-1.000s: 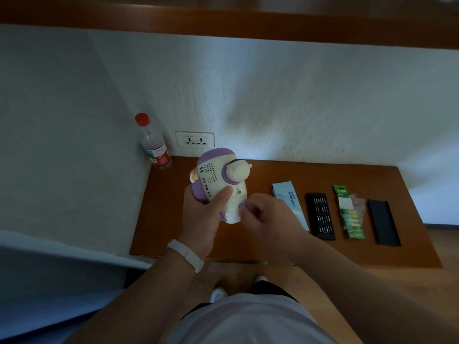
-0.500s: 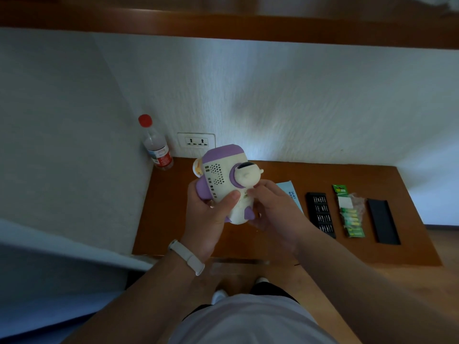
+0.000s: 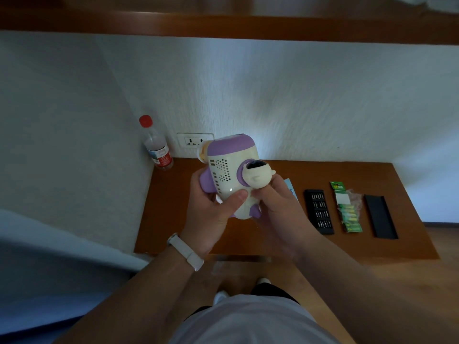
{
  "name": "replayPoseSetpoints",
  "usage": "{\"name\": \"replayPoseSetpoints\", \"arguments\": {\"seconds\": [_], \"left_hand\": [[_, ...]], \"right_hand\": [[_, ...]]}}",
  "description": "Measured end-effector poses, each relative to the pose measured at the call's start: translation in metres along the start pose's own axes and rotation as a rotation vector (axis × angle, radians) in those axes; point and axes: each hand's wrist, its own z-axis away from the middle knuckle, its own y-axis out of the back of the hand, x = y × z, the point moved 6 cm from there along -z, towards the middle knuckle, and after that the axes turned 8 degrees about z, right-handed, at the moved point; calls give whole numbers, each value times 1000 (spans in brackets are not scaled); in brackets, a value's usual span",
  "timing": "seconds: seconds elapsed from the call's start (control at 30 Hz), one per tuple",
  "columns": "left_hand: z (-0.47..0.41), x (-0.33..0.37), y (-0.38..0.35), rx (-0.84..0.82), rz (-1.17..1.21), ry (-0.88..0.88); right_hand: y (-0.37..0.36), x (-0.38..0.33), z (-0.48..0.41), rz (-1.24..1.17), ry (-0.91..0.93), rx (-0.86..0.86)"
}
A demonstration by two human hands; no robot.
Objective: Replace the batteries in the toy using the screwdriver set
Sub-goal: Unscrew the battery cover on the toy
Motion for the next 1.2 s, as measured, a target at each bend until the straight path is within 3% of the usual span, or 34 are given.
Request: {"name": "replayPoseSetpoints", "arguments": {"seconds": [0.3, 1.03, 1.2], "left_hand": [[5, 22, -7, -69, 17, -40], [29, 29, -8, 29, -34, -119], [30, 14, -5, 85, 22, -76]], "right_hand": [[-4, -19, 23, 56, 132, 17], [-10, -6, 26, -160, 66, 37], [-11, 5, 10, -230, -32, 52]]}}
